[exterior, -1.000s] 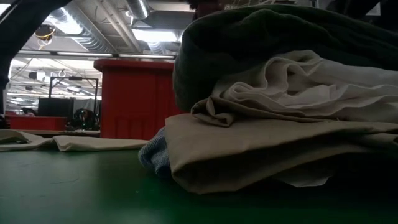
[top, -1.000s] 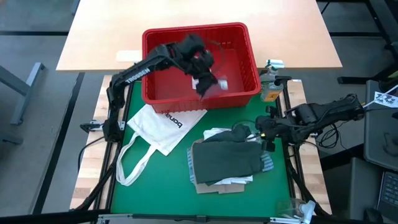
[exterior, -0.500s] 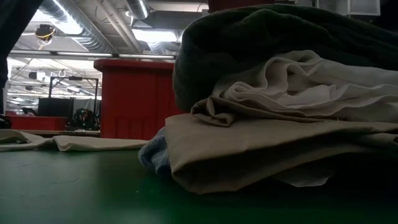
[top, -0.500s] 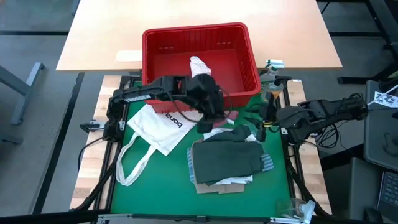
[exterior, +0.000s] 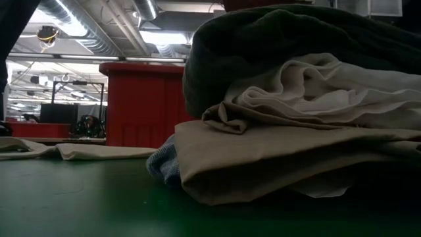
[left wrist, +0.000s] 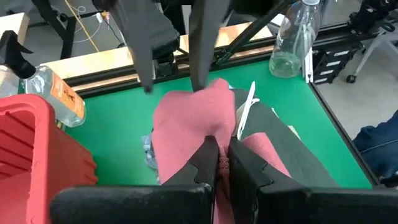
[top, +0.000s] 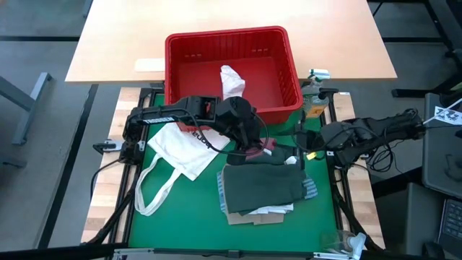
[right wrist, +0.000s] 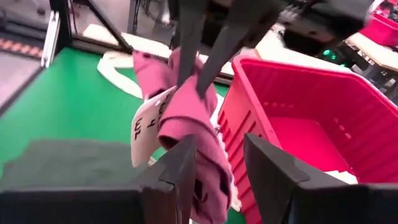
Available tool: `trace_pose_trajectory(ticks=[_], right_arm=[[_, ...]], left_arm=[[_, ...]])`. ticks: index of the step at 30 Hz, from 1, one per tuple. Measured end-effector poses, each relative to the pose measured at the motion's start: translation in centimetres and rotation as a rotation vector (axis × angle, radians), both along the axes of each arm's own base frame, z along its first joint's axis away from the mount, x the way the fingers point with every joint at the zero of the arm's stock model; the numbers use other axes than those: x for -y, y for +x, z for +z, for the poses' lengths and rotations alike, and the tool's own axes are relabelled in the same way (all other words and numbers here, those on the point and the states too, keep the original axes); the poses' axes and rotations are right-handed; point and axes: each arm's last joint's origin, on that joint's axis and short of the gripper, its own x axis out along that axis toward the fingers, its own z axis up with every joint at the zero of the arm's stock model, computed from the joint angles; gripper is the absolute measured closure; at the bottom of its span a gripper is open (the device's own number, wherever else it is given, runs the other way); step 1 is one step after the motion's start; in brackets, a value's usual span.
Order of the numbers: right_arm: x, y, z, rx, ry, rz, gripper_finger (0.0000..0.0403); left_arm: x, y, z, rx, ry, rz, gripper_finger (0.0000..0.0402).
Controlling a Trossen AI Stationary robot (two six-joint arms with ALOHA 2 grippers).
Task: Fold Laundry from Bin
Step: Remove the pink underwear from the red bin
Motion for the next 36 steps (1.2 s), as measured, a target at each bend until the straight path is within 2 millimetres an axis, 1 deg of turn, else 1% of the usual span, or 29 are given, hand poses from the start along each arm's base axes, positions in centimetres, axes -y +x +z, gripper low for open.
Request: trace_pose_trajectory(ticks=[6,13,26,36], right_arm=[[-0.33,0.99,-1.02,-0.075,-0.102,0.038,0.0267],[-0.31,0.93,-0.98,-0.082,-0.173,0.067,0.0267],[-0.30,1.01,-0.52,-0.035,-0.167,0.050,0.0267],[-0.53,1.13,-0.25,-0.005,-0.133,0.110,0.0267]], left_arm=[[0.04,0.01,-0.01,0.000,0.000,-0.001,0.0384],[0.05,0.01,-0.02,-0.001,-0.004,-0.005,0.0383],[0.06,0.02,-0.03,-0.001,-0.005,-0.006,0.0383],[0.06,0.02,-0.03,-0.002,-0.006,-0.007,0.0383]])
